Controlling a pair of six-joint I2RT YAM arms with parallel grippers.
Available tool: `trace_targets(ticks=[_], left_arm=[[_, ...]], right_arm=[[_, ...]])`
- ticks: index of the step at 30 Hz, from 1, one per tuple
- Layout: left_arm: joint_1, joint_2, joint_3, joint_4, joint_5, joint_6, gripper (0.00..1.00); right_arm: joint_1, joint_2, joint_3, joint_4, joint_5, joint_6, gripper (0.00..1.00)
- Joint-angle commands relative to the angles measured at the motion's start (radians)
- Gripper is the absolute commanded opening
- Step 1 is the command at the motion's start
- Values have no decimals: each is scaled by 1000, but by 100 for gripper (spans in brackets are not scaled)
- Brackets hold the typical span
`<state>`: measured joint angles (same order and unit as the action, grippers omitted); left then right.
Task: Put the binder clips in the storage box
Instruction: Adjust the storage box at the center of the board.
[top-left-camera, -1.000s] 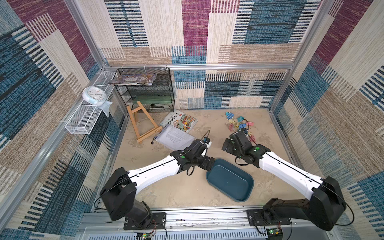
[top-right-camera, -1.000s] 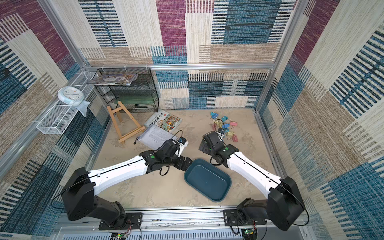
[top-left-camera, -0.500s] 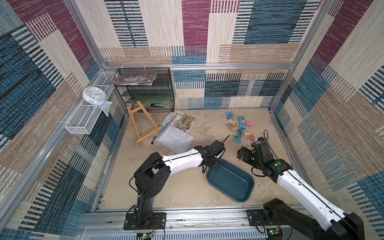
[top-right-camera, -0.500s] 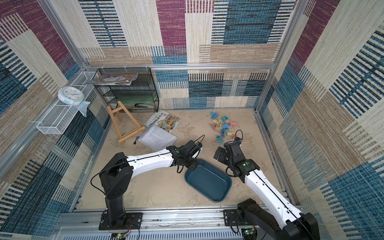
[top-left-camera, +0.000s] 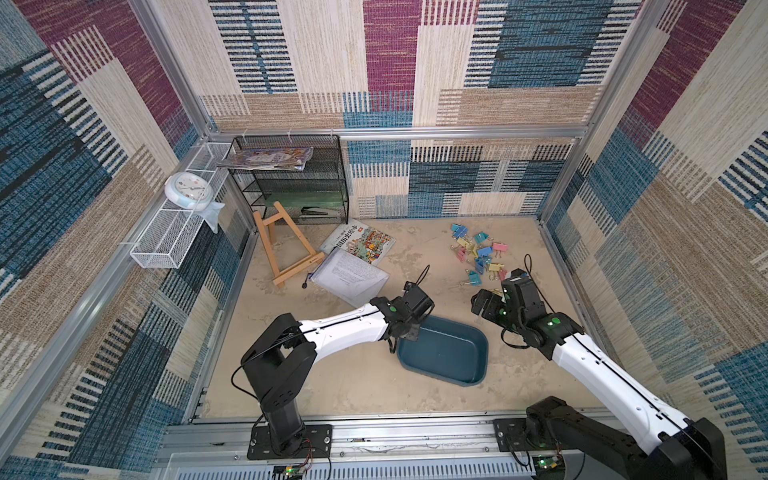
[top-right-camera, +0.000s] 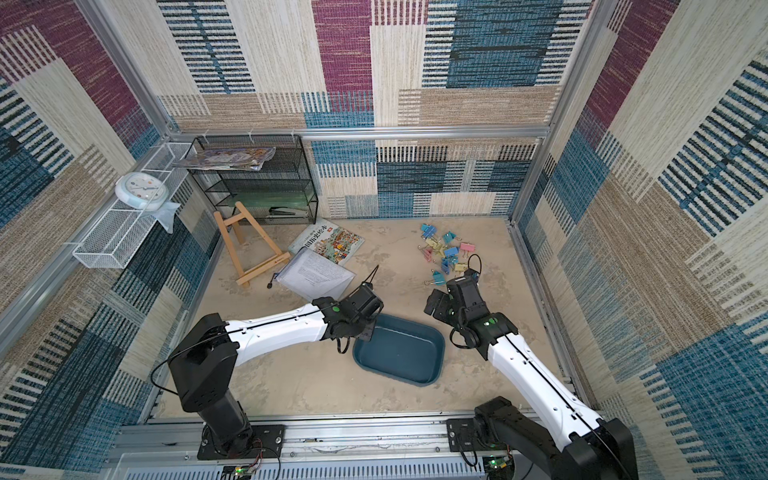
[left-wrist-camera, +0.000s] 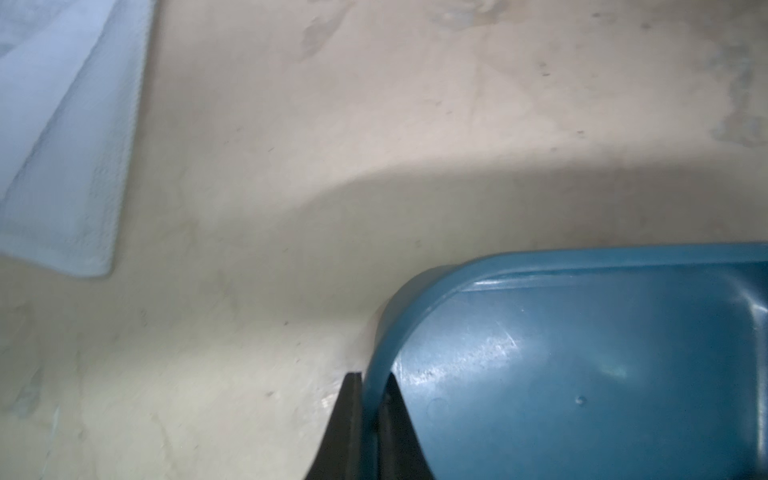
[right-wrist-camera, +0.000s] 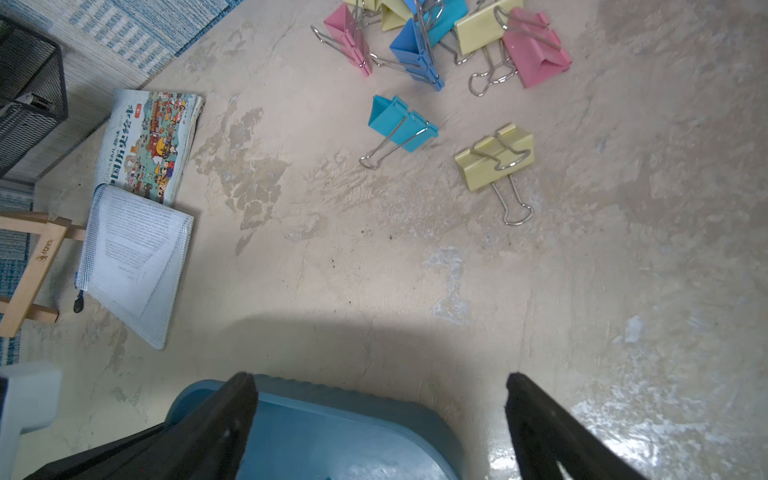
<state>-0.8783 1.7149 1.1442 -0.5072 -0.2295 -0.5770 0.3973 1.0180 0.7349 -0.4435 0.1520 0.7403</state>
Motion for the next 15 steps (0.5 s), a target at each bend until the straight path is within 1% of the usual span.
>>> trace_targets(ticks=[1,3,6,8,10,13,15], left_arm=[[20,-47,-56,-48,-85,-121,0],[32,-61,-82,-60,-82,-141,0],[35,-72,-110,-62,-87,-164,0],[36,-83,-130,-57,-97,-197,0],[36,-102,-154,-38,-98,-223,0],[36,-138,-192,3,-72,-241,14],[36,-162,-200,13,-66,-241,24]], right_arm=[[0,20,10,3,-16,-33,98],[0,61,30,11,-22,-47,98],[-10,155,87,-10,18,-49,98],[-51,231,124,-23,64,-31,98],[-116,292,149,-10,48,-16,98],[-209,361,154,90,-7,-23,98],[-264,407,167,135,-69,-19,98]])
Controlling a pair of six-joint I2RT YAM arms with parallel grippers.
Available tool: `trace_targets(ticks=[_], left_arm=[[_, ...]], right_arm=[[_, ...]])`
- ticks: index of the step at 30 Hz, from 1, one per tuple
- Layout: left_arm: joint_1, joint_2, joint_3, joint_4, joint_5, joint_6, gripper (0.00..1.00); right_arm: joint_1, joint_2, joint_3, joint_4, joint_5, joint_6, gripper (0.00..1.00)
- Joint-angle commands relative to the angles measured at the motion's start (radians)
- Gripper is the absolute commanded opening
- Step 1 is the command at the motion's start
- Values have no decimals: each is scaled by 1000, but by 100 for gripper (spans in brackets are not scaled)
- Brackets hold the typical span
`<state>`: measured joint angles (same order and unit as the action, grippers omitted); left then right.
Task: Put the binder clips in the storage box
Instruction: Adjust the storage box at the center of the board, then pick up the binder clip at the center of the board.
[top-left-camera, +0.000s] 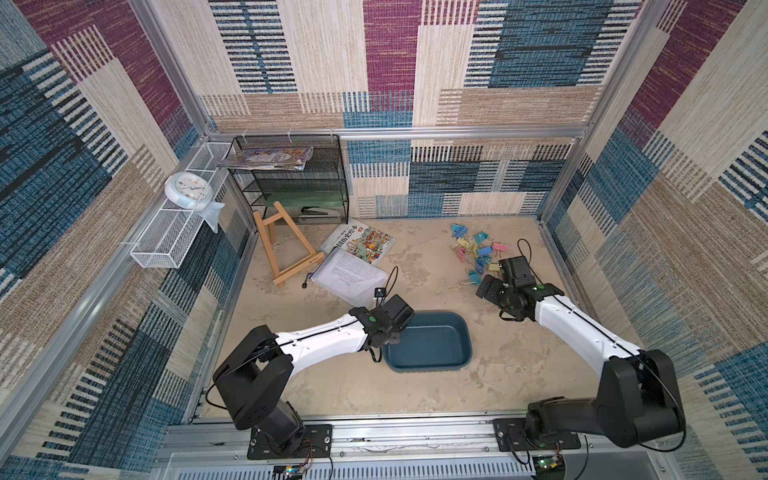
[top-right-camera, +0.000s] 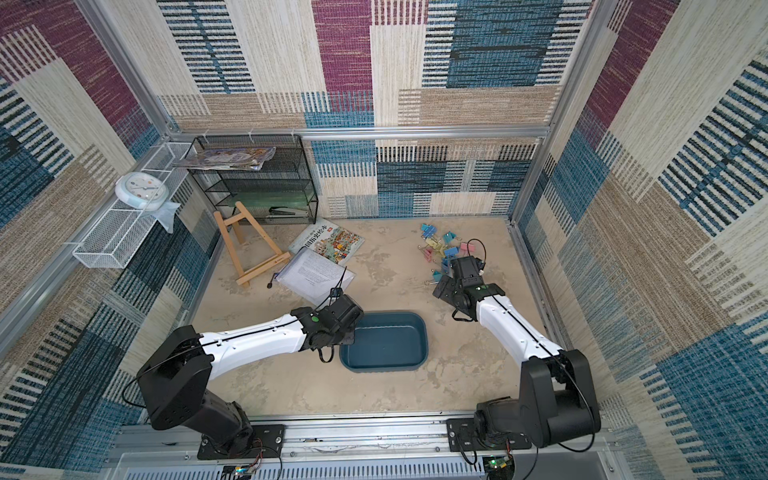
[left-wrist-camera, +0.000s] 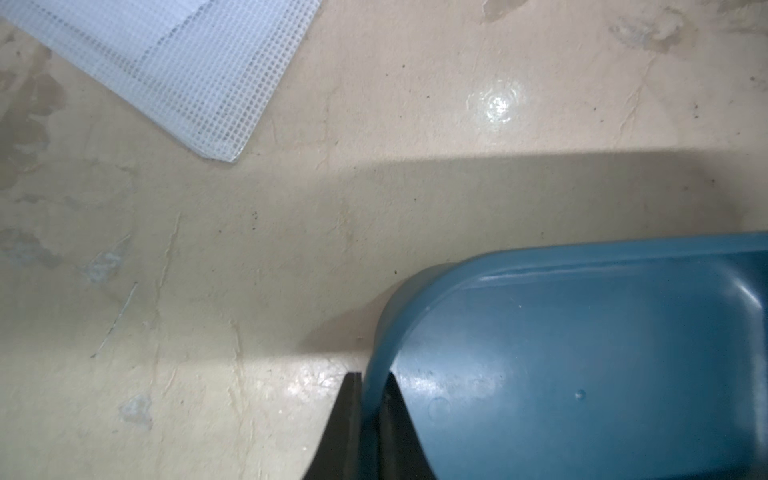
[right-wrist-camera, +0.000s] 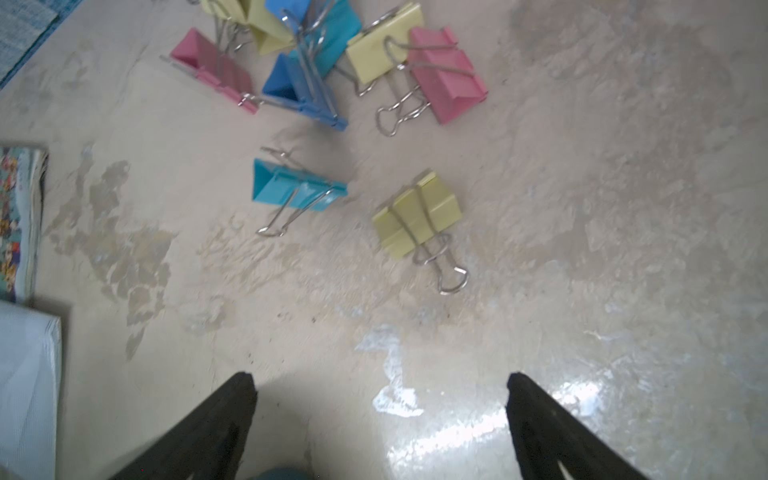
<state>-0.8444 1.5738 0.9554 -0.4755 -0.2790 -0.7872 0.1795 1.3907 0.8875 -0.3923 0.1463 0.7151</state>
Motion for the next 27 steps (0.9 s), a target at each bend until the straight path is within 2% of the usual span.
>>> trace_targets(ticks=[1,4,6,12,18,22,27], left_arm=[[4,-33,-12,-19,-17,-27,27],[3,-76,-10,-29,-27,-15,35],[4,-107,-7,-41,-36,-2,38],[4,-271,-17,-96,-96,25,40],[4,-452,-99,-38,-129,83,42],[4,-526,-139,-9,-135,106,56],[4,-557,-154,-4,-151,123,85]], right_arm=[[-68,57,21,104,-91,12,98],[-98,105,25,166,-127,35,97],[-110,133,24,194,-143,51,93],[-153,217,33,253,-203,81,62],[-161,240,21,286,-223,107,42],[-166,252,29,266,-232,95,26],[-167,241,16,262,-231,64,1]])
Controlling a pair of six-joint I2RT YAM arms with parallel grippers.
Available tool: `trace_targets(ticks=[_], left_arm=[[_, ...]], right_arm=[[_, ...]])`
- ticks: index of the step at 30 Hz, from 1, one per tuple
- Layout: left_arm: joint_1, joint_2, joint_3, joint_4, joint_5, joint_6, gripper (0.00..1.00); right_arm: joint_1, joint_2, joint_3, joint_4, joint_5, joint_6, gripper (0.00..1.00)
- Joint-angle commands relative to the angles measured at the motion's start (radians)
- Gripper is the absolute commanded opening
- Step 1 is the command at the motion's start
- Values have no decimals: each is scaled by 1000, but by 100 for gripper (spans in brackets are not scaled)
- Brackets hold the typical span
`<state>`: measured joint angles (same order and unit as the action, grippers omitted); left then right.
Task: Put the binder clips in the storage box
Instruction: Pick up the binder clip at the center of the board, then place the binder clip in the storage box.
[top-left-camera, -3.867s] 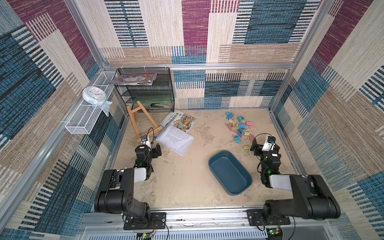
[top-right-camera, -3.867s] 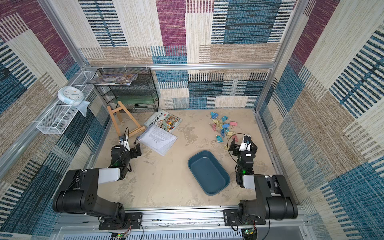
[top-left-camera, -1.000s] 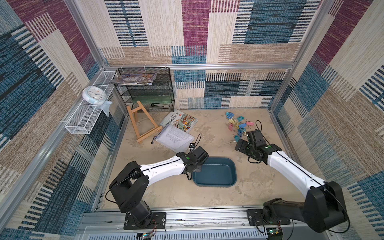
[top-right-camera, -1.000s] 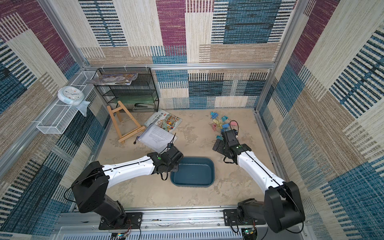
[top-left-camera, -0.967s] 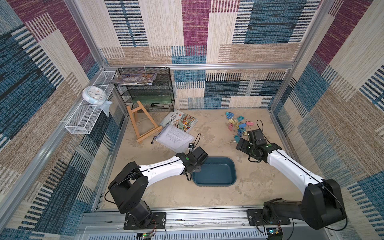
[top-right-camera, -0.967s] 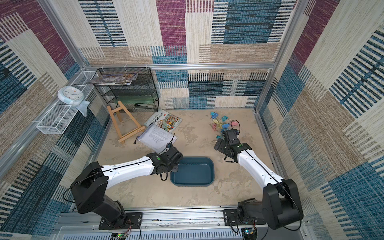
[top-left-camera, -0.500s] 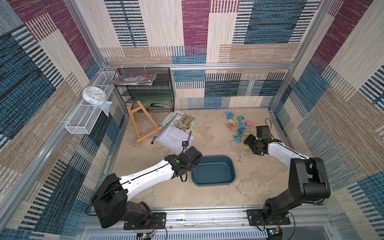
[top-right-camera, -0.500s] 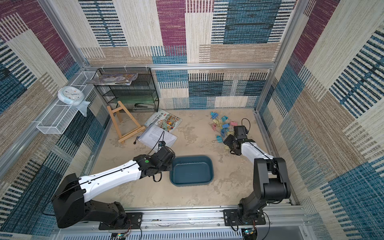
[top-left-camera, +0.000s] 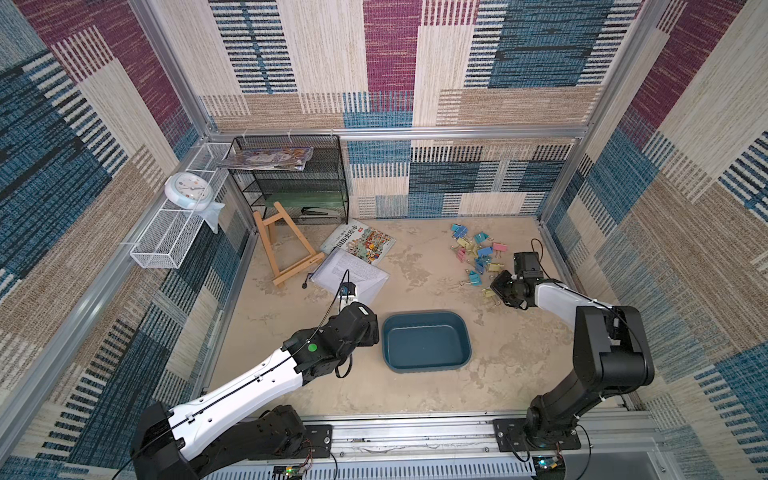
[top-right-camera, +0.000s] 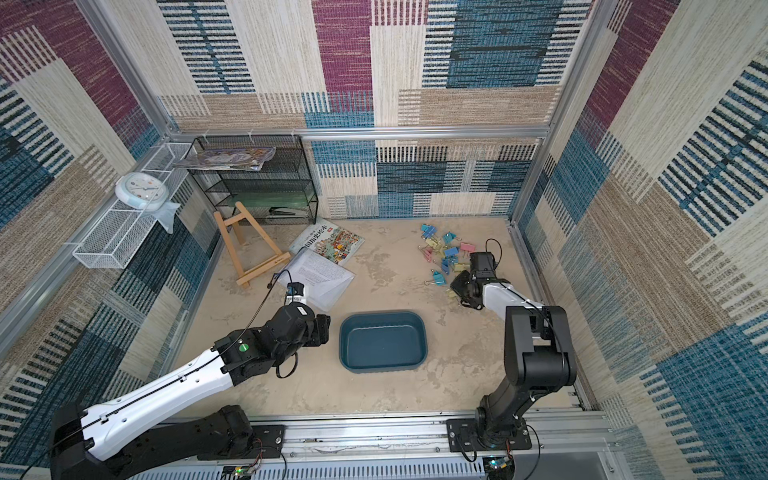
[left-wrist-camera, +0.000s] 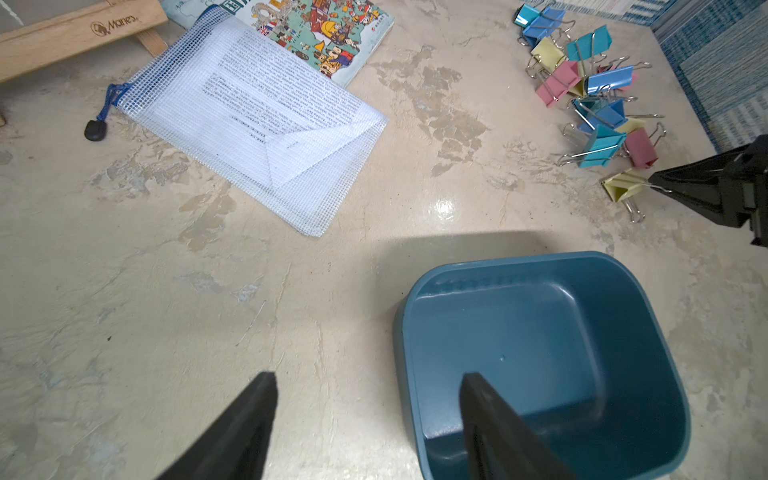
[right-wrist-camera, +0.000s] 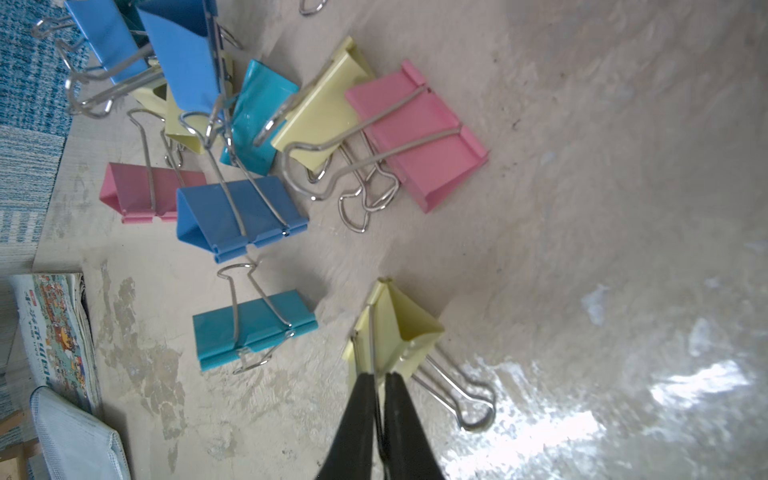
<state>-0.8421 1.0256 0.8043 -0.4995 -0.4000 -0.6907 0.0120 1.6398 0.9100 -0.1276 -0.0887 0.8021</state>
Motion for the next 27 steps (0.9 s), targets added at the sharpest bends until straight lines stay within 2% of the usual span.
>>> trace_targets(ticks=[1,3,7,12,15,17,20,24,27], left_arm=[[1,-9,-2,18,-35,28,91],[1,-9,-2,17,-43,34,98],[2,-14,-6,19,-60,51,99],[3,-24,-20,41,-64,65,99],[8,-25,-30,62,-58,63,99],[16,-26,-41,81,-50,63,99],[42,-30,-61,109,-23,54,99],[105,-50,-97,125,38,15,99],[152,-82,-141,144,91,-16,99]], right_arm=[[0,-17,-9,-7,7,-34,0],[1,-46,-21,-20,17,-50,0],[3,-173,-50,-57,-11,-93,0],[47,-421,-108,-52,-222,-208,0],[162,-521,-95,-96,-305,-248,0],[264,-534,-70,-140,-327,-260,0],[414,-502,-56,-167,-369,-240,0],[609,-420,-74,-109,-401,-200,0],[705,-328,-80,-57,-388,-189,0]])
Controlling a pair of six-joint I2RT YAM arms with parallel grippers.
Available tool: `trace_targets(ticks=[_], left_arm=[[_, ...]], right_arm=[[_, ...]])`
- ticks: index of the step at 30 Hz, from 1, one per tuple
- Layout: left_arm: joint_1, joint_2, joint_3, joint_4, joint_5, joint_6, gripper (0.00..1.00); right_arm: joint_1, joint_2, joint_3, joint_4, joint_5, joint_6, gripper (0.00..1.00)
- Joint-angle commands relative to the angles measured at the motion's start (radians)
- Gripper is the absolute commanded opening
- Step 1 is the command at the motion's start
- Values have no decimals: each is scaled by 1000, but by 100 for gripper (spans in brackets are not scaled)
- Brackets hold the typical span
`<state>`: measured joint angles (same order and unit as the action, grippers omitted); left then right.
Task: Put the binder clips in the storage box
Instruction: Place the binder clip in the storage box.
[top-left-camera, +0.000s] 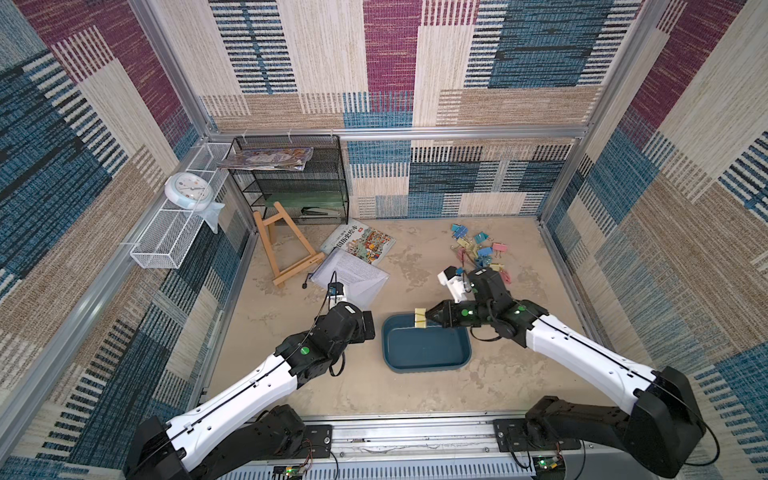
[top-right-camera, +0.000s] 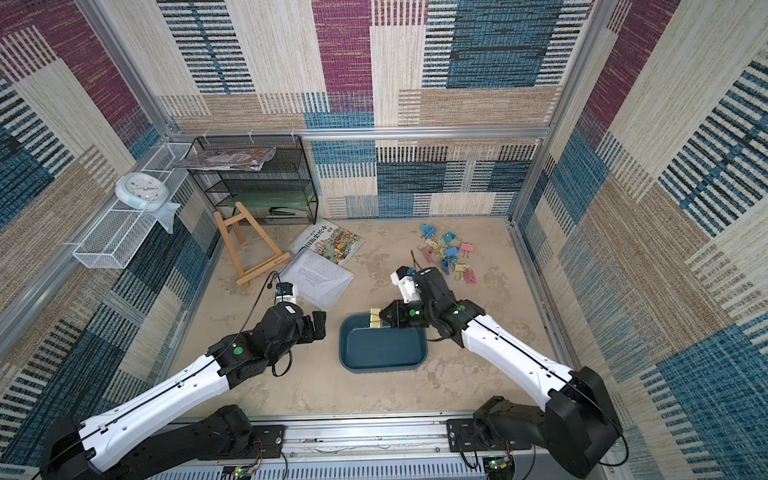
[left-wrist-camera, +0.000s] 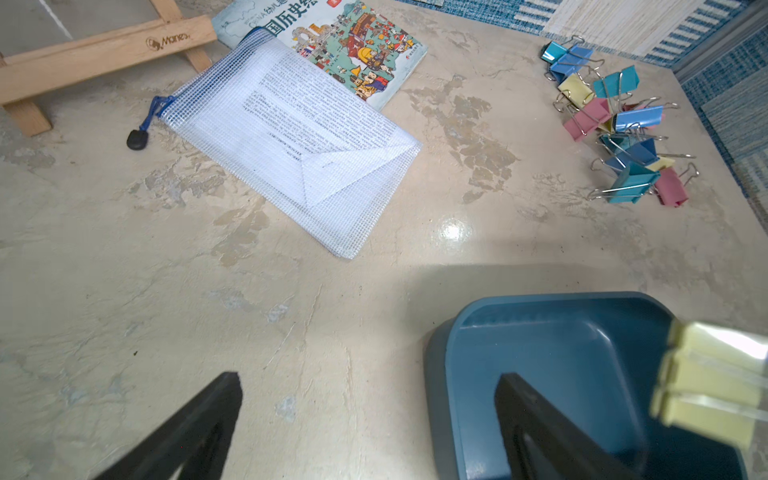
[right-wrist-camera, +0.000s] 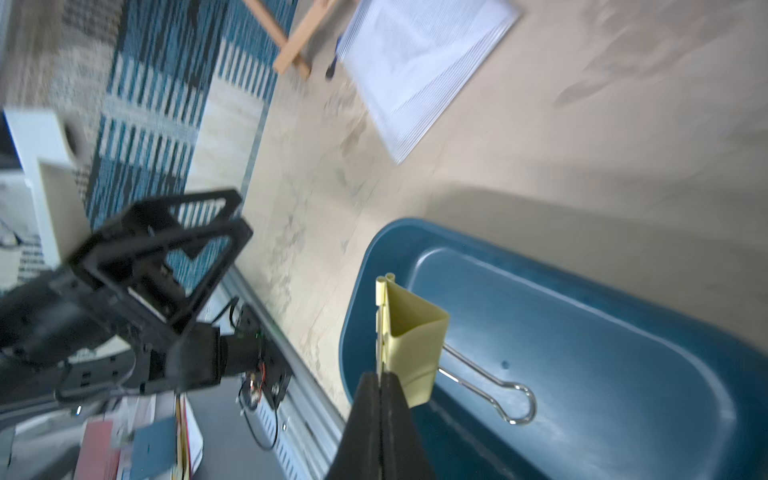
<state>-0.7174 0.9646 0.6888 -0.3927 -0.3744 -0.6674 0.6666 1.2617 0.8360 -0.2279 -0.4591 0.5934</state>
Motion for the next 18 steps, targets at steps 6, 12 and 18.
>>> trace_targets(ticks=[6,12,18], left_arm=[[56,-63,-71,33,104,-64,99],[58,-80,-73,15,113,-62,99],[58,-65,-77,36,136,-65,99]], right_arm=[[70,188,-52,208,15,67,0],[70,325,-26,262,6,65,0],[70,397,-29,302,34,72,0]])
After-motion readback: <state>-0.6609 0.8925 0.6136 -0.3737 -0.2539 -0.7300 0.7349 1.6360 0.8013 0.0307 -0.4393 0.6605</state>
